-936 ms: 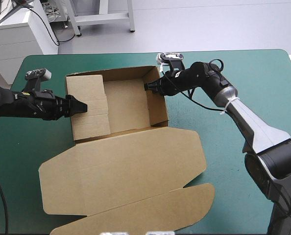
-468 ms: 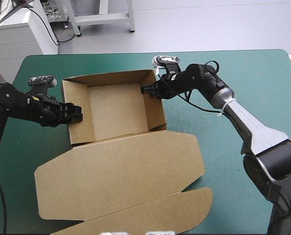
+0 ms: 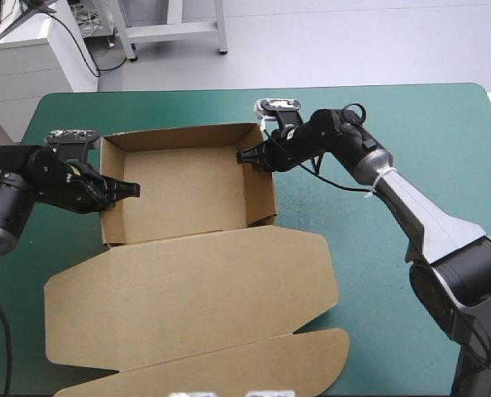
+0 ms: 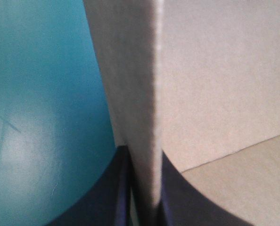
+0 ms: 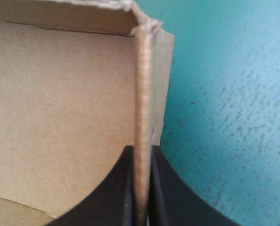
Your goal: Fold the box
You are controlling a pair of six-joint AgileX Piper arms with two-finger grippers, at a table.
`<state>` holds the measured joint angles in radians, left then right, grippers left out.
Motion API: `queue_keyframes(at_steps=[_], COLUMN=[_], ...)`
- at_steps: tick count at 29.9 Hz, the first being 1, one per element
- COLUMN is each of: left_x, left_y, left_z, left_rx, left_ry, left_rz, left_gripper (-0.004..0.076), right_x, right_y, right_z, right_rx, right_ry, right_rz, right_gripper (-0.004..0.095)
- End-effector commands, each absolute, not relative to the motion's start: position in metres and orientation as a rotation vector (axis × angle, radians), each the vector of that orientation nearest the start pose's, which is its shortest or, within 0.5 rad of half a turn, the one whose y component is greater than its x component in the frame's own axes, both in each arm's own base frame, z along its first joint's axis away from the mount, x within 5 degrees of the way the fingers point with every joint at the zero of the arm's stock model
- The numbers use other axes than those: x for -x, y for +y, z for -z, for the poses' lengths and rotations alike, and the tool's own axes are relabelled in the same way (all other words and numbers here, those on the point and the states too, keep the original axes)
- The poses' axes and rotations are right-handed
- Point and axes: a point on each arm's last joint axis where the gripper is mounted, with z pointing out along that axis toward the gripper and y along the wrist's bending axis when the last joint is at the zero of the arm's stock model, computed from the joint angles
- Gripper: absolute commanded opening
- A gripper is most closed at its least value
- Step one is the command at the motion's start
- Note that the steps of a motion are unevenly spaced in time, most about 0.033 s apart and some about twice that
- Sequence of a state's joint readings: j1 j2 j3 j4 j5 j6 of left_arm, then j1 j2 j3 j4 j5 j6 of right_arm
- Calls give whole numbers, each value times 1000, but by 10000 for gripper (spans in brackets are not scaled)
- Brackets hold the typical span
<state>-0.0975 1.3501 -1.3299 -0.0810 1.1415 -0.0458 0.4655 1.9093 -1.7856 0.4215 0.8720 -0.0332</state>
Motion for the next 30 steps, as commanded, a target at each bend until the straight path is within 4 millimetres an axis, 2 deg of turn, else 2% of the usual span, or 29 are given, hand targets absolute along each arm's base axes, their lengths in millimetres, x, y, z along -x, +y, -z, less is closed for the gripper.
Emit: queue_keyframes(at_steps=[1,7,14,18,21,24,30], left_x=[-268,-285,-315,-328,-335,-341,-346], left_y=[-36,-51,-93,-116,-125,-131,-132], left_z=[-388,-377,-335,-310,-293,-278,-270], left_rx=[-42,-106,-230,-245,-222,-190,-246], left_ry=[2471,2458,2557,2600,2648,2697,2684], left_rz=[189,198,247,276,316,366,350], left_gripper=[-8,-8,-8,-8,-8,-8,-8], right_x=[-362,-355,-354,-356,-359,-367,-379], right_y=[216,202,179,176,179,186,200], right_z=[-361,-377,-367,-365,-352,-327,-293], right_rx=[447,428,399,363,323,330,339], right_ry=[2400,2380,2524,2540,2610,2708,2787], right_rz=[-694,-567,-244,-193,-202,-219,-288], right_gripper=[1,0,1,0,0,0,0])
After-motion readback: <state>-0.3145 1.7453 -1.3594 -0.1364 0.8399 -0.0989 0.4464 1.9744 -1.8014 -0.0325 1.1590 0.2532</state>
